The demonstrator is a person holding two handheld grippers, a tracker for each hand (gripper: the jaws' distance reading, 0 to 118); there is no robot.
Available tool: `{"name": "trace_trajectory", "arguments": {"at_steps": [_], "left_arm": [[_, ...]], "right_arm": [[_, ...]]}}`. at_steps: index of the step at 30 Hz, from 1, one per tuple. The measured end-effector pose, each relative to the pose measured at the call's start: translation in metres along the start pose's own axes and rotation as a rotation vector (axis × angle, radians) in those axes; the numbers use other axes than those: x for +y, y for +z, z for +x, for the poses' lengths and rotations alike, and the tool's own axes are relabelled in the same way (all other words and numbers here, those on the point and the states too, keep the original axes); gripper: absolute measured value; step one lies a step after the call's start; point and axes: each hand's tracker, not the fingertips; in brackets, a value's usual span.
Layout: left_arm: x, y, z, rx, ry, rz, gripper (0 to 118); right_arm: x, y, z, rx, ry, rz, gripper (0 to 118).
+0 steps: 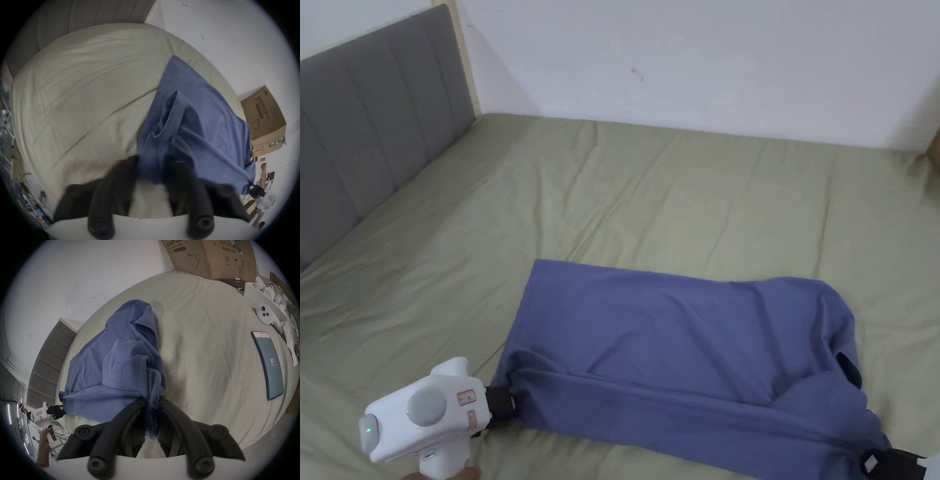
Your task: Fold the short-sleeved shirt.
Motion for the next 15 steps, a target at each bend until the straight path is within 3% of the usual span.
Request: {"name": "trace_trajectory", "arguments": {"at_steps": [2,9,15], "left_arm": [[0.001,0.000,-0.002,-0.062,0.014,-0.006,10],[0.005,0.018,-0.013,-0.111,0.073,0.002,6],[-0.010,0.055,-0.018,-0.153,0.061,0.025,6]], "right_arm": [[0.001,-0.002,0.001,0.000,0.003,-0.006,10],[0.002,0.014,-0.003,0.011,0.012,0.013,10],[-0.006,0.047,-0.013,-0.006,0.072,0.022,10]]}}
